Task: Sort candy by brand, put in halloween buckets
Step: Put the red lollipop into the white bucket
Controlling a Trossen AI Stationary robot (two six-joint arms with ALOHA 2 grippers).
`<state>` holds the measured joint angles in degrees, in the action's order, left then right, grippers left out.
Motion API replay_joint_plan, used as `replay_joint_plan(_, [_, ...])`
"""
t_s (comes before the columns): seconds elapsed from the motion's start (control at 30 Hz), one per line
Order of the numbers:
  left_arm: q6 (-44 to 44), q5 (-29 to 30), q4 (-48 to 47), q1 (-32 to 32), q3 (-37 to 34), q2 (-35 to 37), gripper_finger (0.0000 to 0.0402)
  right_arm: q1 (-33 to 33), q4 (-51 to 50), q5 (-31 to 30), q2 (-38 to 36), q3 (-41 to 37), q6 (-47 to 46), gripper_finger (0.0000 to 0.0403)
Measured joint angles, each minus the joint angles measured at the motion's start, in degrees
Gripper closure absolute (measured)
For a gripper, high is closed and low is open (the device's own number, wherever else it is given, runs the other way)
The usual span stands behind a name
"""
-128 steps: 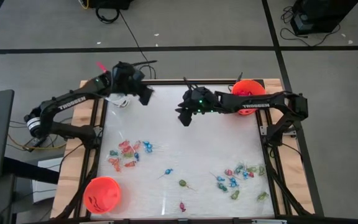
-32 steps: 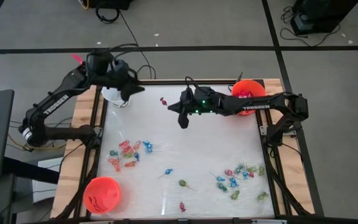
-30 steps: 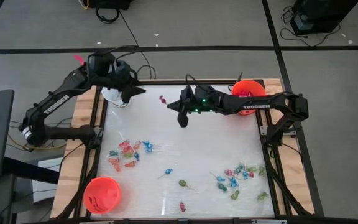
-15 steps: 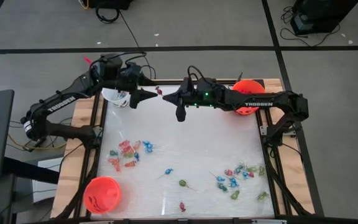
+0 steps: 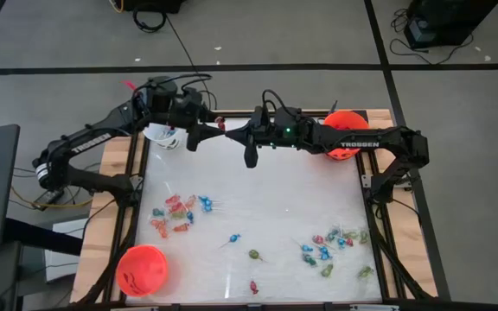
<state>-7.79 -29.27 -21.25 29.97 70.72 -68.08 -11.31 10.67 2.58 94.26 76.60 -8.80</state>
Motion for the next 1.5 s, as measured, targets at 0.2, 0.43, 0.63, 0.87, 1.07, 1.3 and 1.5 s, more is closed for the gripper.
replay_joint_plan(0.2, [-0.81, -0.9, 1.22, -0.14, 0.0, -0.28, 0.0214, 0.09, 0.07, 0.01, 0.0, 0.0, -0.02, 0.0403])
replay_joint_plan(0.43, [-1.66, -0.93, 1.1, -0.14, 0.0, -0.32, 0.0285, 0.09, 0.09, 0.03, 0.0, 0.0, 0.15, 0.0403])
replay_joint_plan(0.63, [-1.7, 0.1, 1.11, -0.06, 0.0, -0.32, 0.0322, 0.03, 0.09, 1.05, 0.01, 0.0, 0.98, 0.0402])
replay_joint_plan(0.87, [-1.87, 9.18, -3.11, 0.94, 0.0, 0.75, 0.032, -0.72, -3.73, 1.62, 0.0, 0.0, -2.43, 0.0344])
replay_joint_plan(1.07, [-0.12, 28.24, -22.65, 9.27, 0.0, 4.07, 0.0314, -2.16, -16.64, 1.55, 0.2, -0.07, -6.67, 0.0282])
replay_joint_plan(1.3, [1.82, 37.35, -32.54, 21.9, -1.18, 5.2, 0.0312, -1.57, -20.13, 1.75, 0.24, -0.09, -6.21, 0.027])
replay_joint_plan(1.5, [-0.47, 36.4, -29.75, 28.57, -9.72, 5.13, 0.0311, -1.46, -19.8, 1.58, 0.24, -0.09, -6.67, 0.027])
